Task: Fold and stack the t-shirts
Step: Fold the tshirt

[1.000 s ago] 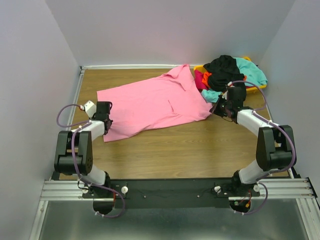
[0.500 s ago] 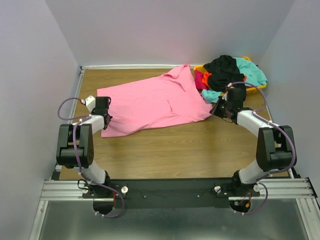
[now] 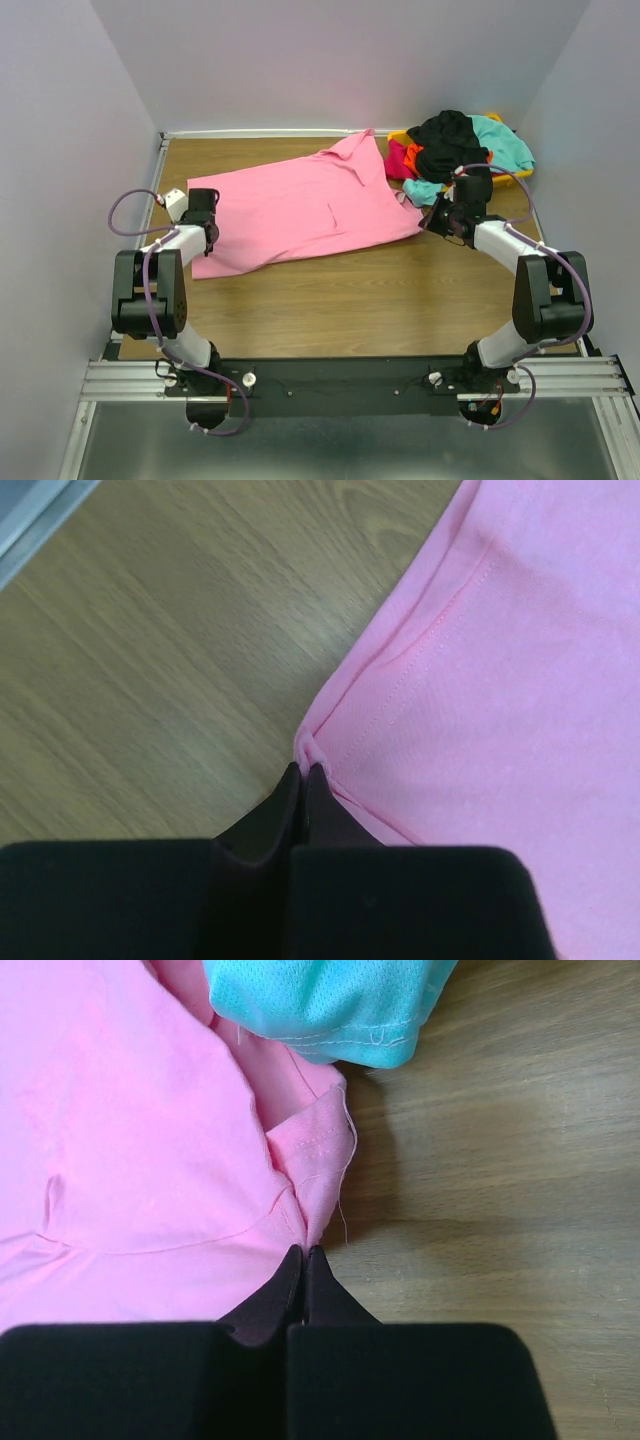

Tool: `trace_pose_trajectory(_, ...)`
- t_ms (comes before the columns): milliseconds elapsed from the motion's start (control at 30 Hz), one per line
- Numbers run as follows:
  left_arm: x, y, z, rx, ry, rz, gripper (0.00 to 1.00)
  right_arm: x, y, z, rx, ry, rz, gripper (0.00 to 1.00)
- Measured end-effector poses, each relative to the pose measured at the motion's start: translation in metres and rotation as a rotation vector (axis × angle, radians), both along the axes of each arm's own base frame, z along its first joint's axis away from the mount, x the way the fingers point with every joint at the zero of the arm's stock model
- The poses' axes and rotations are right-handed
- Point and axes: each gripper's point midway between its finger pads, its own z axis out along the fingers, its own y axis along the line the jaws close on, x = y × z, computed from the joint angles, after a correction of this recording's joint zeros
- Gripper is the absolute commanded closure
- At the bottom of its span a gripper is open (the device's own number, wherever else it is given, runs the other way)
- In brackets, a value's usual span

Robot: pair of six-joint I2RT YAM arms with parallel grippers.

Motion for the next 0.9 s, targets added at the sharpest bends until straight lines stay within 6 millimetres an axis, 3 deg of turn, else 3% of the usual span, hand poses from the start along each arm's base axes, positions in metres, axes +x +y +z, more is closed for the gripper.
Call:
trace_pose_trajectory(233,-0.008,0.011,0.005,0.060,0.024,0.039,1.00,-0.001,0.003,-0.002,0.004,0.005,0.008,1.00)
trace_pose_trajectory(500,-0.014,0.025,0.013,0.135,0.041,0.086,1.00,-0.009,0.020,-0.021,-0.007,0.057,0.052,0.99)
trace_pose_trajectory(700,-0.018,0.031,0.014,0.173,0.058,0.107,1.00,-0.013,0.014,-0.028,-0.035,0.072,0.029,0.99)
trace_pose_trajectory(767,-0.019,0.030,0.014,0.182,0.067,0.107,1.00,-0.014,0.011,-0.029,-0.045,0.077,0.019,0.95)
trace_pose_trajectory(833,-0.019,0.029,0.016,0.194,0.075,0.103,0.89,-0.015,0.009,-0.031,-0.053,0.084,0.011,0.87)
trace_pose_trajectory(867,-0.019,0.029,0.018,0.196,0.072,0.105,0.77,-0.016,0.009,-0.031,-0.056,0.088,0.007,0.74)
trace_pose_trajectory(900,-0.017,0.028,0.020,0.199,0.065,0.108,0.56,-0.017,0.008,-0.032,-0.058,0.092,0.006,0.63)
